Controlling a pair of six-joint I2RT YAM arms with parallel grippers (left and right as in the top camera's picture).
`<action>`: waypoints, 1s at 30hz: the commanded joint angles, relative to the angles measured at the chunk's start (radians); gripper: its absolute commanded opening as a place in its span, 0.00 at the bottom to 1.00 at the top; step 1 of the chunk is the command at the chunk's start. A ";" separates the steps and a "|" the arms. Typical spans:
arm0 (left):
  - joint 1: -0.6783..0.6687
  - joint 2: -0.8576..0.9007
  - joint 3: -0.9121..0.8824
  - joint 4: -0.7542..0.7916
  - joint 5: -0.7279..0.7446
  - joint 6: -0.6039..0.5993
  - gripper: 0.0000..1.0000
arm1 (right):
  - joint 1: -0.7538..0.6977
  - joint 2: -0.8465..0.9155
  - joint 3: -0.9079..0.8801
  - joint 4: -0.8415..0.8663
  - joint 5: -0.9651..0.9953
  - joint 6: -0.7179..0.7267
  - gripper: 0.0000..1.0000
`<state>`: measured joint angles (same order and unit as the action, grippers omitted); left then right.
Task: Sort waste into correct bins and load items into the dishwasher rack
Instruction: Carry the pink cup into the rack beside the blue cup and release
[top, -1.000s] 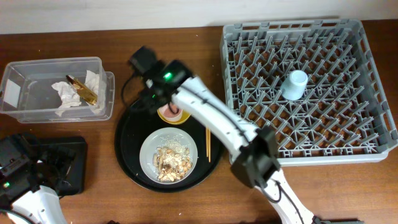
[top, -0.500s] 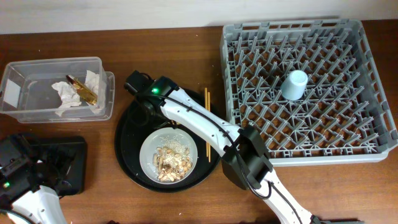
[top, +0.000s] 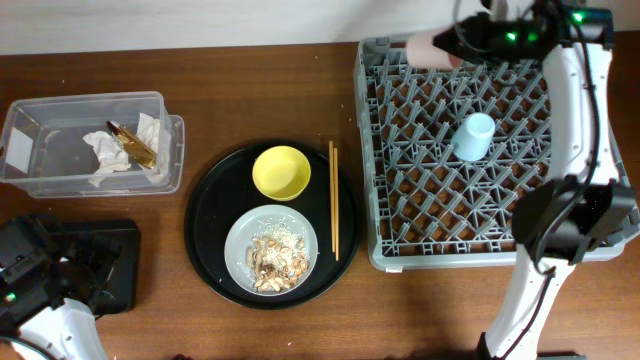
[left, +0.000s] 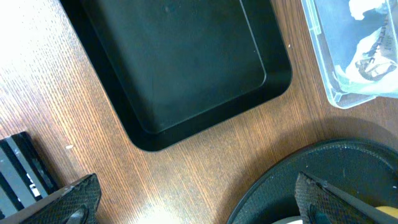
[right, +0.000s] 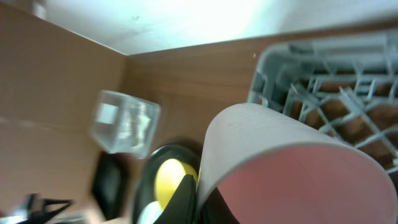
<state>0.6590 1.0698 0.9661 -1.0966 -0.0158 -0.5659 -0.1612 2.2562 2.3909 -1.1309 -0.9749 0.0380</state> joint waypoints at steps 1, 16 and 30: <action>0.003 -0.002 0.002 0.003 -0.007 -0.006 0.99 | -0.119 0.072 -0.158 0.113 -0.499 0.010 0.05; 0.003 -0.002 0.002 0.003 -0.007 -0.006 0.99 | -0.052 -0.052 -0.282 0.191 0.027 0.124 0.20; 0.003 -0.002 0.002 0.003 -0.007 -0.006 0.99 | 0.200 -0.050 -0.283 0.305 1.173 -0.181 0.65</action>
<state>0.6586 1.0698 0.9661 -1.0958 -0.0158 -0.5659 0.0326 2.1994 2.1063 -0.8085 0.1688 -0.1440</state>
